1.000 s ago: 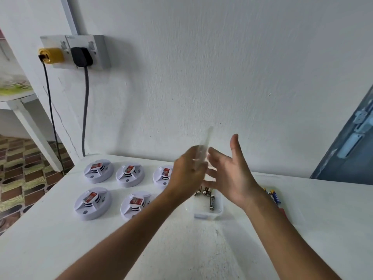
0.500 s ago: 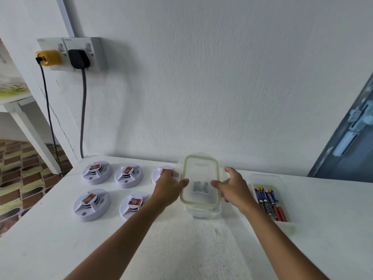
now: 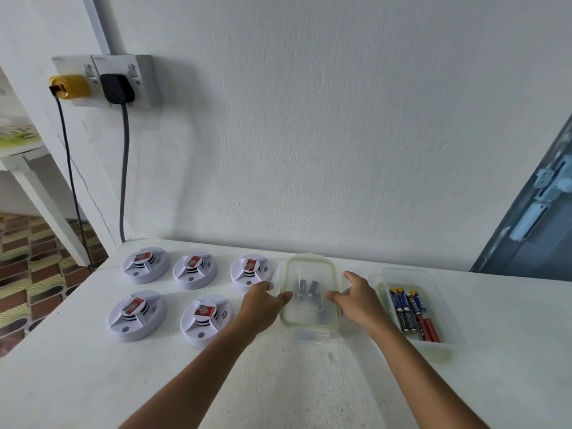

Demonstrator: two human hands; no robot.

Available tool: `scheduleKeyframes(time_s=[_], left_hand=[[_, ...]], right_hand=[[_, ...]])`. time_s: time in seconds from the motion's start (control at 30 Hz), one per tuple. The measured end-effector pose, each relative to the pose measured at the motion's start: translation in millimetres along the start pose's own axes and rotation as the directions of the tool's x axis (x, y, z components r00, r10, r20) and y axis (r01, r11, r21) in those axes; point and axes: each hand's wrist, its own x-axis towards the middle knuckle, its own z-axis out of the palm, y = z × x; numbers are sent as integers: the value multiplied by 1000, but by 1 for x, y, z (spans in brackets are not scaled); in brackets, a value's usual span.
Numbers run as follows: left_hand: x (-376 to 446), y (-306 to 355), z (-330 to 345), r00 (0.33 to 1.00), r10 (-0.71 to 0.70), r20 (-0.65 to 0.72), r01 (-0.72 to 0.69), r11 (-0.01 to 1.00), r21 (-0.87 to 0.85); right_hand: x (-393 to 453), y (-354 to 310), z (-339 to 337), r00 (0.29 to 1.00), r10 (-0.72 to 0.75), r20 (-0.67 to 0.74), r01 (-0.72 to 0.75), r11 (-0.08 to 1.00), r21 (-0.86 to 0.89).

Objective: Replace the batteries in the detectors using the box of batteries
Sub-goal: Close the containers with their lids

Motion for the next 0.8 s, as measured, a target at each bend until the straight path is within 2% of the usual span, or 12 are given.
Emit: scheduleKeyframes(time_s=[0.07, 0.1, 0.17, 0.2, 0.27, 0.33, 0.4, 0.47, 0.6, 0.8], left_hand=[[-2, 1, 1, 1000, 13, 7, -13, 1000, 4], [-2, 0, 2, 998, 60, -20, -58, 996, 74], [-2, -6, 1, 954, 284, -101, -236, 911, 338], [-4, -7, -2, 898, 434, -76, -361, 823, 439], [-2, -10, -8, 767, 622, 157, -609, 631, 480], [0, -12, -11, 664, 639, 389, -741, 491, 459], [4, -19, -12, 600, 663, 447, -790, 401, 465], [6, -24, -9, 549, 730, 407, -809, 342, 478], [5, -26, -2, 496, 789, 363, -823, 294, 485], [6, -27, 1, 435, 830, 350, -826, 213, 521]], right_hand=[[-1, -1, -1, 1000, 9, 20, -8, 1000, -9], [-2, -3, -1, 1000, 2, 20, -1, 999, -37], [-6, -5, -3, 996, -87, -23, 80, 970, -228], [-10, -8, -5, 986, -164, -22, 149, 936, -318], [-19, -14, -9, 950, -277, 140, 309, 890, -335], [-26, -18, -11, 890, -271, 368, 407, 837, -367], [-27, -14, -8, 857, -272, 437, 477, 739, -476], [-28, -8, -5, 851, -339, 401, 516, 683, -517], [-28, 0, 2, 834, -433, 341, 551, 674, -492], [-26, 4, 8, 823, -474, 314, 565, 618, -547]])
